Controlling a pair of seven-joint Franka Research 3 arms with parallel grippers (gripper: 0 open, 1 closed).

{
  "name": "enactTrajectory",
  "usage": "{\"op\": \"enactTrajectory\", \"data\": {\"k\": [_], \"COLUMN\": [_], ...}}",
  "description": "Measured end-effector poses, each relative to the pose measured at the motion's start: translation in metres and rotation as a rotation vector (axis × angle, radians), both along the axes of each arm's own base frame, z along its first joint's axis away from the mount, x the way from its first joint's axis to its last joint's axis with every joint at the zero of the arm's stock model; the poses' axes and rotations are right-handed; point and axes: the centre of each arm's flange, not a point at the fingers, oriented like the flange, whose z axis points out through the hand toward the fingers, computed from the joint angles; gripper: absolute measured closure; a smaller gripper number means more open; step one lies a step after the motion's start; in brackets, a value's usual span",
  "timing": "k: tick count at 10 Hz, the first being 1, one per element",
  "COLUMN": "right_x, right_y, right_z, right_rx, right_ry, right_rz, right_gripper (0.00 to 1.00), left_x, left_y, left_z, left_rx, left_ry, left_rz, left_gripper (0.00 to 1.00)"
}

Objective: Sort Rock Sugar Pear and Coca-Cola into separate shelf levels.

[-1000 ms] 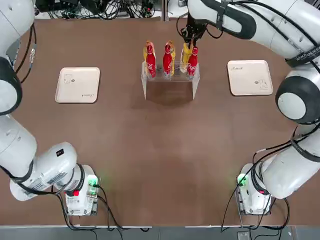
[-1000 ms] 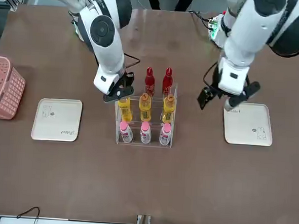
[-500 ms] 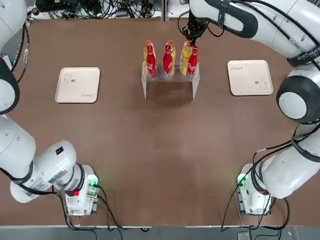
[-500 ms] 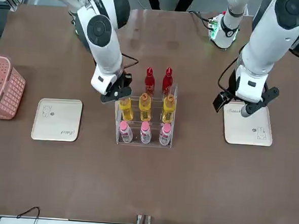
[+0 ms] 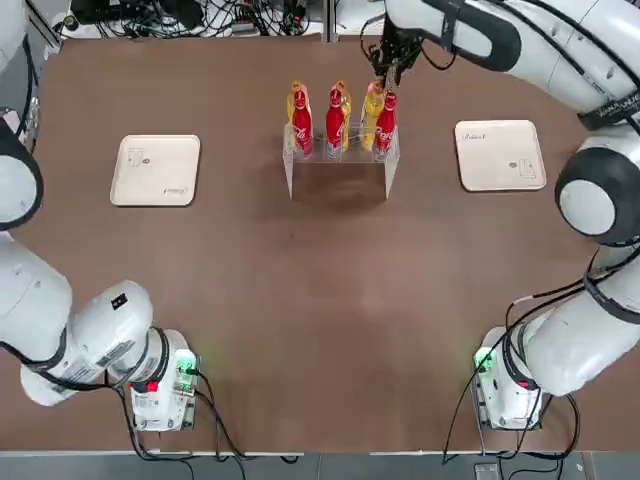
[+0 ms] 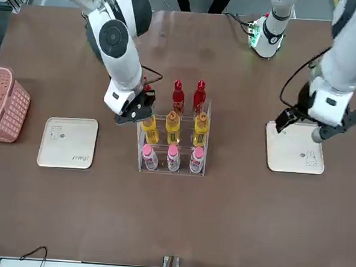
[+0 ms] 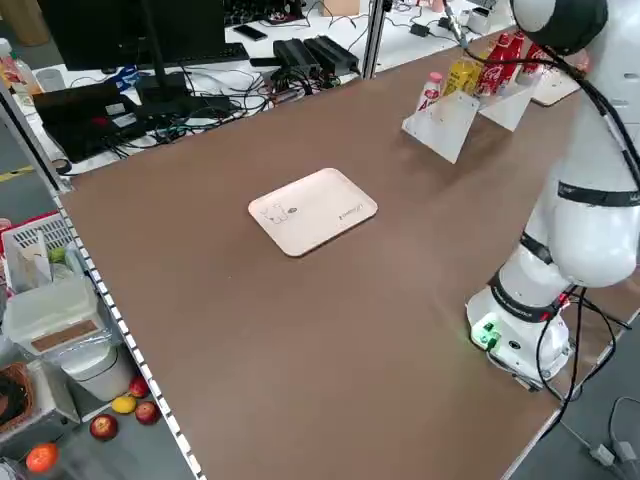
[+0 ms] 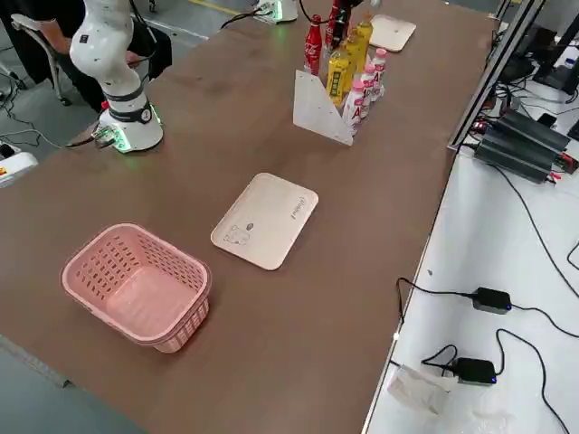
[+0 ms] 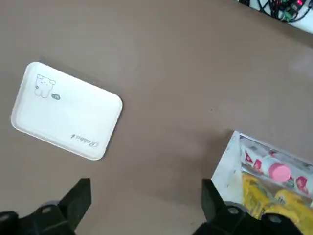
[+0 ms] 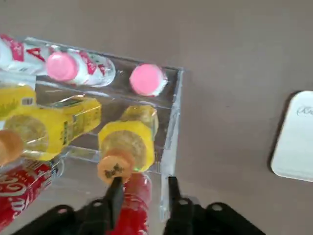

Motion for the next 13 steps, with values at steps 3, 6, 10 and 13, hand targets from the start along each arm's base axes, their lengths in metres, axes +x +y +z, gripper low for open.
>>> {"op": "enactTrajectory", "data": {"k": [3,6,10,13], "right_x": [0.033,0.053,0.059,0.024], "right_y": [-0.103,-0.207,-0.307,-0.351], "right_z": [0.063,0.078,0.074,0.127], "right_rx": [0.065,0.061,0.039,0.016], "right_ry": [-0.076,-0.094,-0.081,-0.052], "right_rz": [-0.152,-0.255,-0.329,-0.342], "right_gripper": [0.05,0.0,0.0,0.0], "left_x": [-0.018,-0.035,-0.043,-0.043], "left_y": [0.047,0.061,0.06,0.059], "left_z": [0.036,0.055,0.059,0.058], "left_rx": [-0.004,0.021,-0.012,-0.024], "left_ry": [-0.006,0.002,0.018,0.021], "left_rz": [-0.134,-0.244,-0.351,-0.357], "left_gripper": [0.0,0.0,0.0,0.0]}}
